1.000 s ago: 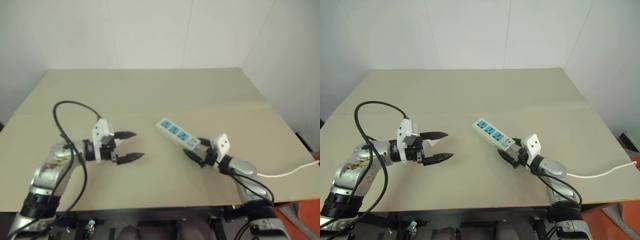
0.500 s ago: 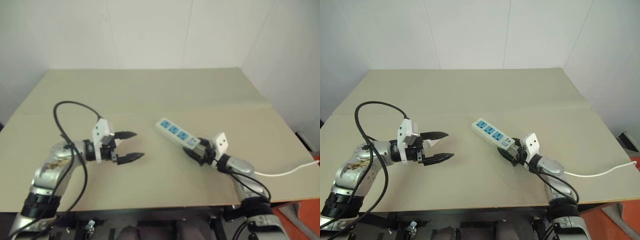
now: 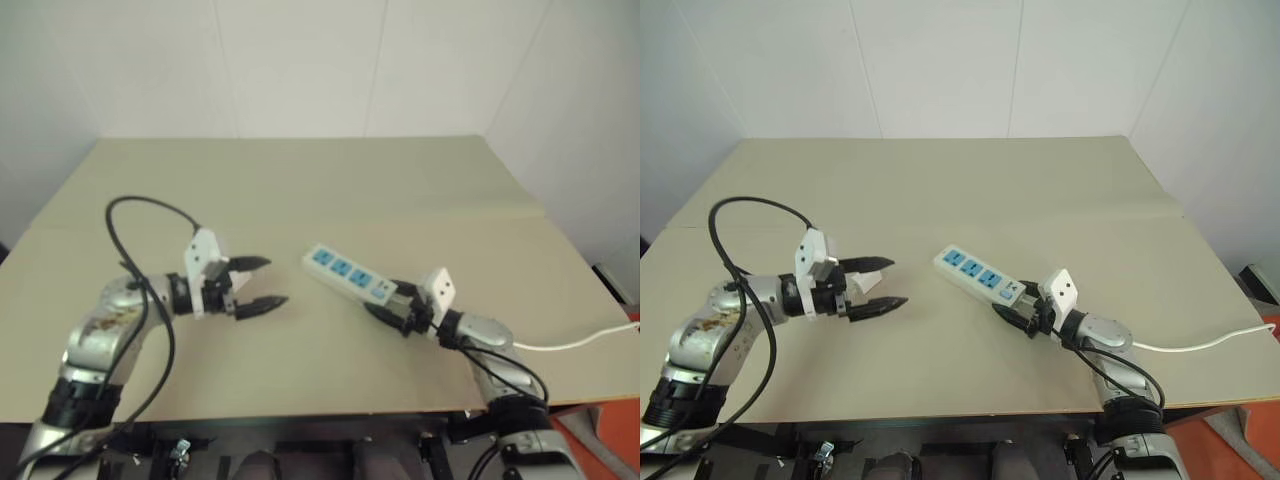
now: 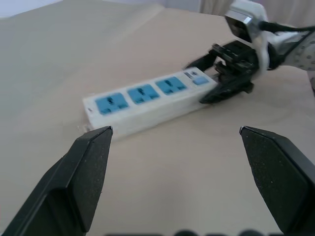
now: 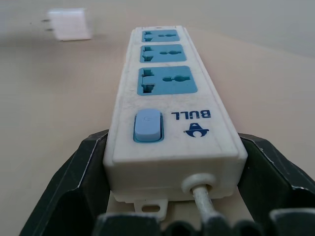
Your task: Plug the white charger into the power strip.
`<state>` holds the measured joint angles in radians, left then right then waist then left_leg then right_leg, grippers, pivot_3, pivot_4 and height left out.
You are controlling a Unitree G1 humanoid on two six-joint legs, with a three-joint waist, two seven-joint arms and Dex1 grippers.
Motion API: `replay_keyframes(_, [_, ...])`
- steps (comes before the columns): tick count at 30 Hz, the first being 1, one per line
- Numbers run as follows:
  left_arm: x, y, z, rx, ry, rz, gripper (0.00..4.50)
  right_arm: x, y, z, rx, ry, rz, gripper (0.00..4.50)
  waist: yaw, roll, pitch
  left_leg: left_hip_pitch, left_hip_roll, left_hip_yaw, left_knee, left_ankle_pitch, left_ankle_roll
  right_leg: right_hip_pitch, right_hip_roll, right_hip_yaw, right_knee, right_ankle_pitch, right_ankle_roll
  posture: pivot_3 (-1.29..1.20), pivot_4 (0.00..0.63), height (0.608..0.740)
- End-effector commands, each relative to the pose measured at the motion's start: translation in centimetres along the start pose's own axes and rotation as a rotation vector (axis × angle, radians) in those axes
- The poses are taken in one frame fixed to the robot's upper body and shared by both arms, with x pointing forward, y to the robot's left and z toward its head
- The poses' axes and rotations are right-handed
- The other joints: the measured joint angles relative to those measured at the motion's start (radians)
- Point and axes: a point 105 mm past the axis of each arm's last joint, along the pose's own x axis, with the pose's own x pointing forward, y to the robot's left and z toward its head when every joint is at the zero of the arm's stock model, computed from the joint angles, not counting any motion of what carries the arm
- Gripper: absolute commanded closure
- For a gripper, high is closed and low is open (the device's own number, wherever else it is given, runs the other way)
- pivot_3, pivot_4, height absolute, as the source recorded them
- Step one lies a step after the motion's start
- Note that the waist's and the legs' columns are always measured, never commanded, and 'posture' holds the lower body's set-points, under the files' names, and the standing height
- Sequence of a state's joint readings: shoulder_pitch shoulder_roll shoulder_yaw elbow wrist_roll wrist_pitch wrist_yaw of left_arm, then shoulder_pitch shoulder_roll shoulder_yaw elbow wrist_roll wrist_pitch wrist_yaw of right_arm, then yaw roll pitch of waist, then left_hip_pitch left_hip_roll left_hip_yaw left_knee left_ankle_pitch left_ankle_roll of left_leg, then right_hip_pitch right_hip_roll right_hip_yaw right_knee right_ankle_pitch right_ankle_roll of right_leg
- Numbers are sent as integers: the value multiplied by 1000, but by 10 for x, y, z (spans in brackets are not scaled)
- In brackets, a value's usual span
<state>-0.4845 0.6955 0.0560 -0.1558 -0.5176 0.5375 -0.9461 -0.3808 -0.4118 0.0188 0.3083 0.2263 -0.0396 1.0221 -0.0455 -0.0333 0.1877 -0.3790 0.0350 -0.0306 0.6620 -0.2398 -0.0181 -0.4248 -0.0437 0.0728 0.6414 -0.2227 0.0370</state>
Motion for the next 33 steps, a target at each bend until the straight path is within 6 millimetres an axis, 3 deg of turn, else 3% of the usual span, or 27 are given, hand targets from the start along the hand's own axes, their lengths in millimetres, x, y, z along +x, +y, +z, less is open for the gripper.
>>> replay_keyframes(1, [4, 10, 37, 69, -63, 102, 0, 5, 9, 26, -67, -52, 139, 1056, 0, 0, 0, 0, 0, 0, 0, 0, 0, 0, 0, 0, 0, 0, 0, 0, 150, 740])
replay_keyframes(5, [11, 20, 37, 22, 102, 161, 0, 10, 22, 27, -72, 4, 326, 1056, -7, 0, 0, 0, 0, 0, 0, 0, 0, 0, 0, 0, 0, 0, 0, 0, 150, 740])
replay_keyframes(8, [14, 32, 14, -139, 404, 184, 0, 15, 25, 22, -57, 53, 381, 1056, -9, 0, 0, 1, 0, -1, 0, 0, 0, 0, 1, 0, 1, 0, 0, 0, 150, 740])
replay_keyframes(12, [6, 60, 6, -227, 671, 278, 0, 20, 27, 10, -49, 98, 412, 1056, -14, 0, 0, 1, -1, -2, 1, 0, 0, 1, 1, -1, 1, -1, 1, 0, 150, 740])
replay_keyframes(19, [6, 106, 17, -217, 834, 347, 0, 26, 31, -4, -51, 127, 434, 1056, -24, 0, 0, -1, -2, -2, 1, 0, 0, -1, 1, -1, 1, -1, 1, 0, 150, 740])
replay_keyframes(33, [22, 98, -20, -175, 1051, 174, 0, 29, 39, -16, -57, 129, 393, 1056, -30, -1, 0, -1, -1, -2, 1, 0, 0, 0, 1, -1, 2, -1, 1, 0, 150, 740])
